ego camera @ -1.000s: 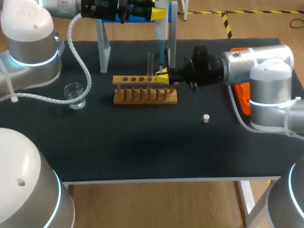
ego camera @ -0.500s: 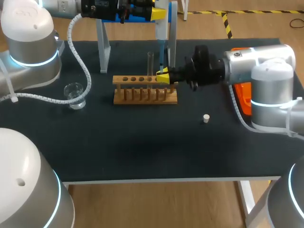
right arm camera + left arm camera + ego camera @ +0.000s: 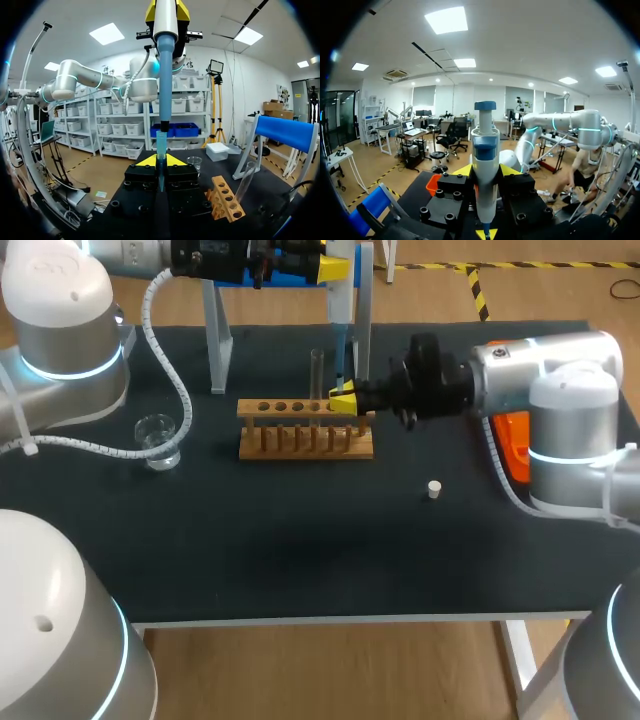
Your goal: Invert the test tube, pick up the pipette, mount the tip to pipette, aspirate from beaker and dispense into the tube, eject the tip, return the pipette, and cap with the stopper.
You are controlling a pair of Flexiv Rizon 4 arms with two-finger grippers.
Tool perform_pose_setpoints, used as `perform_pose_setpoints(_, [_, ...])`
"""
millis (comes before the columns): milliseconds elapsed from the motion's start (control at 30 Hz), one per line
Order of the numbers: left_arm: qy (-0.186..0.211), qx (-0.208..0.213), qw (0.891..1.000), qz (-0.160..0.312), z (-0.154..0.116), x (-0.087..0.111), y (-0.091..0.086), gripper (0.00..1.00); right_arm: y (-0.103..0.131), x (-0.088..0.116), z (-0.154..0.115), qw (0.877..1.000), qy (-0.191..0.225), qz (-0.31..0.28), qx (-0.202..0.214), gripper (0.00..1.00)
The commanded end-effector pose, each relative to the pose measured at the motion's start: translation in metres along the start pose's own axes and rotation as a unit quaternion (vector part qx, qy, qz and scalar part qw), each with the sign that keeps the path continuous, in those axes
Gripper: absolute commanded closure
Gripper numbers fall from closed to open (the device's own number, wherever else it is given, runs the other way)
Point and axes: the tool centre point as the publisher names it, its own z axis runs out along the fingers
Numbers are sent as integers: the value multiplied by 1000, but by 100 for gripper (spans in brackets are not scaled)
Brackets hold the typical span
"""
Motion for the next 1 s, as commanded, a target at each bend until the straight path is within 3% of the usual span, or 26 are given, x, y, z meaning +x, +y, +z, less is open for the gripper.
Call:
perform_pose_setpoints(33, [-1,1,1000,0,1,0,1,100,2,0,-1,1000,0,1,3,100])
perform_pose_setpoints(1000, [-1,1,1000,0,1,0,1,100,4,-3,6,1000,2,1,7,100])
